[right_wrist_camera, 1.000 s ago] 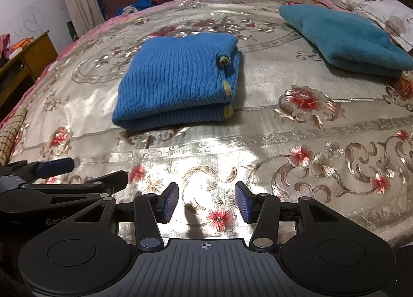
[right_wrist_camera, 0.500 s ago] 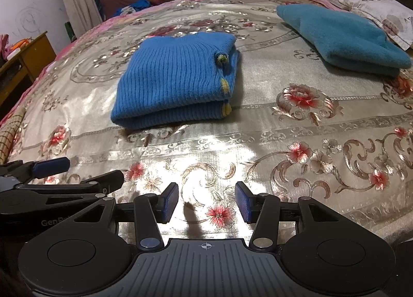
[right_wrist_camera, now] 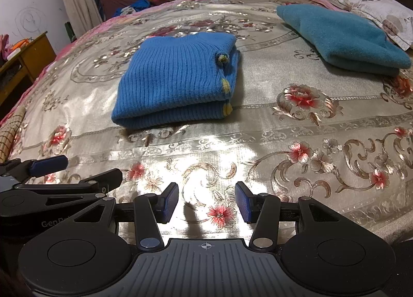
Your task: Fold small clothes
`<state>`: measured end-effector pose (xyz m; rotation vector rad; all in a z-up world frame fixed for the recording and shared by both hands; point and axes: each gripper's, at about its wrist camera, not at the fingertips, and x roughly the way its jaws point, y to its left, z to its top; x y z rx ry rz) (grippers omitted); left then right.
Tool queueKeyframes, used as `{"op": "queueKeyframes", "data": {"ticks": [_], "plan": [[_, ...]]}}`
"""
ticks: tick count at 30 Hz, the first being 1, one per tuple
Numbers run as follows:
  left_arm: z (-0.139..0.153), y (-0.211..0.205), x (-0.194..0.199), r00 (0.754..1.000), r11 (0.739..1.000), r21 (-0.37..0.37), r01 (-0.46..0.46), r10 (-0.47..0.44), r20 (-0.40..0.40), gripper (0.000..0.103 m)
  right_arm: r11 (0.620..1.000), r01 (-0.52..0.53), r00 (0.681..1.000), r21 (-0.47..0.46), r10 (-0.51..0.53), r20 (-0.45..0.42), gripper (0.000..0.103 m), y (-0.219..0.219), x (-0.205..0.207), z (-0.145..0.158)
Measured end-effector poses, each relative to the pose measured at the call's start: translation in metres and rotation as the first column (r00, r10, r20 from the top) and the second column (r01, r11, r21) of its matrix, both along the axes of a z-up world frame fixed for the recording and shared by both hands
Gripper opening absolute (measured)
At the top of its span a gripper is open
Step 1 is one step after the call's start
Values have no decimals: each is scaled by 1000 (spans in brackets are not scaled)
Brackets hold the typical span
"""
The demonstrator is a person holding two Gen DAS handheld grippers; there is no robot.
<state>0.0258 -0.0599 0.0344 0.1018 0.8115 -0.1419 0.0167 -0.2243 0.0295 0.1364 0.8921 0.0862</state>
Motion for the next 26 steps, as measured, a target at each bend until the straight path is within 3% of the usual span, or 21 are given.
{"op": "queueKeyframes", "data": {"ticks": [26], "plan": [[1,0,-1,1000,1000,-1,-3,3,5,92,1000,0,1000,0,0,-1,48,0,0,0]]}}
